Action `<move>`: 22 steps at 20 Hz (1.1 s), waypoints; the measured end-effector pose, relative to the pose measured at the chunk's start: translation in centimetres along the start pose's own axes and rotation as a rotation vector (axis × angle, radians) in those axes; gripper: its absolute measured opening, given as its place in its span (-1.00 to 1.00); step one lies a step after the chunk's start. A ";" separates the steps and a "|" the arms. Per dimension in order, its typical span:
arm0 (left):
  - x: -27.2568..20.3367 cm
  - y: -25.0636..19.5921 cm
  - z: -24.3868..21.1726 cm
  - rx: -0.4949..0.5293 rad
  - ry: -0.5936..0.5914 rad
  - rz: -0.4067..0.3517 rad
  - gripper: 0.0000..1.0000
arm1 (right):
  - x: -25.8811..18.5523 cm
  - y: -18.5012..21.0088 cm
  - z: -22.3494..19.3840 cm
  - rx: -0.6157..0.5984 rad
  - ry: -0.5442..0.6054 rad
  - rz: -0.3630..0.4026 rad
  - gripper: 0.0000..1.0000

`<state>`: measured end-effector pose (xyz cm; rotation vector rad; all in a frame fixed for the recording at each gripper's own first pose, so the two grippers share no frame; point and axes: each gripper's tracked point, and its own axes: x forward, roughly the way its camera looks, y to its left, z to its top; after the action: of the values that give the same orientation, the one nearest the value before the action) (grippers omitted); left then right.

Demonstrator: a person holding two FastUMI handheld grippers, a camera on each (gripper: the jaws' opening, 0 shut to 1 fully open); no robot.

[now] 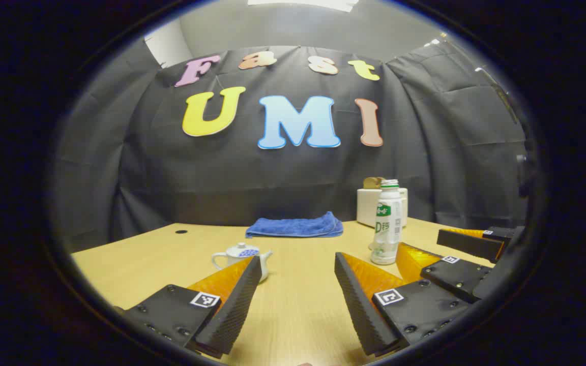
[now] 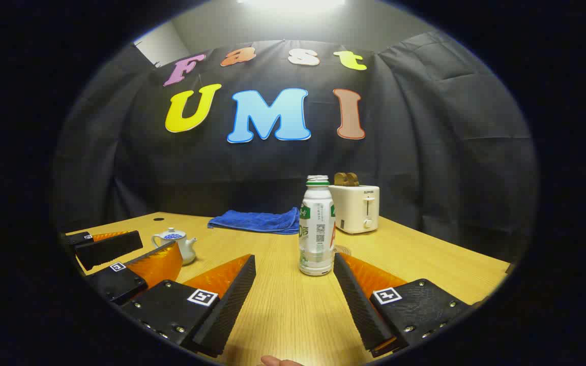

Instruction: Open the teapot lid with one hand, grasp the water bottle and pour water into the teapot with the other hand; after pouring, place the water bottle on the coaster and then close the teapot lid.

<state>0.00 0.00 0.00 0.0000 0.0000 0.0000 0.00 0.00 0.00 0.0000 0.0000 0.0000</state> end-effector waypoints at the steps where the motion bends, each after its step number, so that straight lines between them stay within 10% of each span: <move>1: -0.1 0.3 0.0 -0.001 0.000 0.007 1.00 | 0.0 -0.1 0.1 0.000 -0.002 0.003 0.90; 22: 0.3 0.3 -0.1 0.001 0.006 0.001 1.00 | -0.1 -0.2 0.2 -0.003 -0.004 0.016 0.90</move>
<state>0.30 0.29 -0.13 0.0006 0.0063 0.0008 -0.13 -0.16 0.21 -0.0029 -0.0037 0.0160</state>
